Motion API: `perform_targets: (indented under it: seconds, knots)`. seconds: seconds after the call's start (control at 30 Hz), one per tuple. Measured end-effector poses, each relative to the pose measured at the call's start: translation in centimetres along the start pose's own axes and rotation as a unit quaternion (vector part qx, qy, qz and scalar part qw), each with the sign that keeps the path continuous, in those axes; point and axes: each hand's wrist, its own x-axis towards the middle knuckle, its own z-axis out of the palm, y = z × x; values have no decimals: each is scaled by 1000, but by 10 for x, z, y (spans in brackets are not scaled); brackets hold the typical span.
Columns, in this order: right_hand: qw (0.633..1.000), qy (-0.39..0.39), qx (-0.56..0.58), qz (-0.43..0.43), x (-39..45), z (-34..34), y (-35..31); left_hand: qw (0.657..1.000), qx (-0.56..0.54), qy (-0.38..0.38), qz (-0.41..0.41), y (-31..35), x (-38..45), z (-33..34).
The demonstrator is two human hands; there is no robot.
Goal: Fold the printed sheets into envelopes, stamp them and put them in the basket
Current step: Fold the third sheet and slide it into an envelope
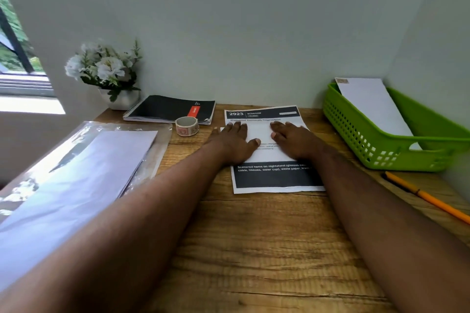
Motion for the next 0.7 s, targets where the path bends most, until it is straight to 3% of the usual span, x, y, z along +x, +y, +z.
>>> perform_targets:
  seconds: [0.13,0.23,0.3,0.4,0.53,0.7]
  knots:
    - [1000,12,-17,-11,-4,-1,0,999,-36,7,-22,-10,-36,-12]
    - [989,123,-60,-58,-6,-9,-12,990,-55,120,-52,-36,-73,-34]
    - [982,155,-26,-105,-12,-15,-32,976,-42,182,-107,-62,-90,-50]
    - [975,130,23,-180,-29,-14,-76,964,13,176,-200,-106,-111,-56]
    - [962,52,92,-251,-50,-7,-124,966,45,95,-238,-136,-129,-44]
    - [956,-21,84,-280,-55,2,-138,961,24,149,-231,-142,-137,-45]
